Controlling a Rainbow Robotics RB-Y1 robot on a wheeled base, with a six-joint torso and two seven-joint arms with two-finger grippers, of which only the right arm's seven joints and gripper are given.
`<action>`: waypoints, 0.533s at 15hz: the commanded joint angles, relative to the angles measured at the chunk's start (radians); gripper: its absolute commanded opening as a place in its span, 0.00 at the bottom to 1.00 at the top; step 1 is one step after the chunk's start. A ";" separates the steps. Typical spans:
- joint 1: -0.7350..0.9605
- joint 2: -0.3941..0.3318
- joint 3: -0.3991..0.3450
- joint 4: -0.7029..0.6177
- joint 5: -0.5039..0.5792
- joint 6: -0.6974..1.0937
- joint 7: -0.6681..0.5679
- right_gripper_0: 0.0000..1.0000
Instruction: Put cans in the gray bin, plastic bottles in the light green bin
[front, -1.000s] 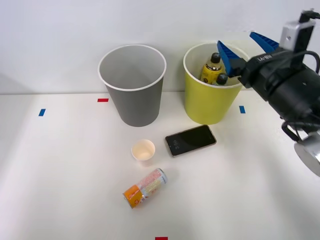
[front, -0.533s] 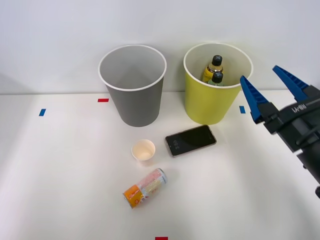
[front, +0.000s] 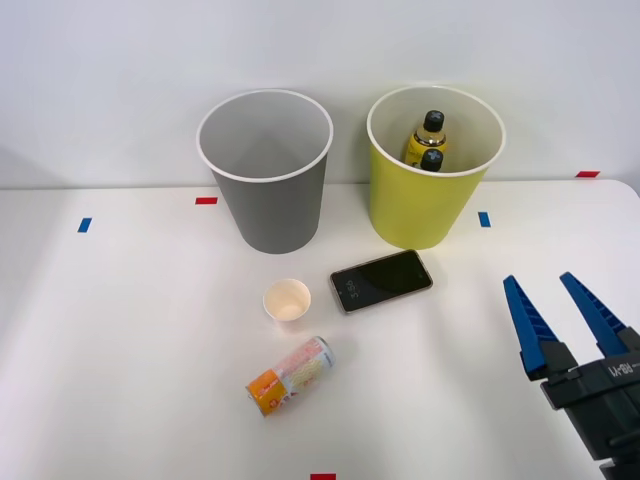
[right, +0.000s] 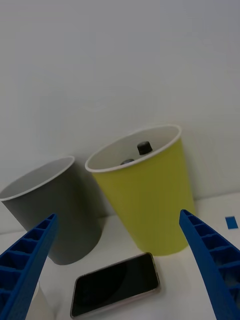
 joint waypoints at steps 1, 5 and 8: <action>0.070 0.074 0.029 0.021 0.001 -0.002 0.002 0.82; 0.070 0.166 0.038 0.103 0.012 -0.025 0.004 0.82; 0.070 0.193 0.043 0.128 0.024 -0.026 0.008 0.82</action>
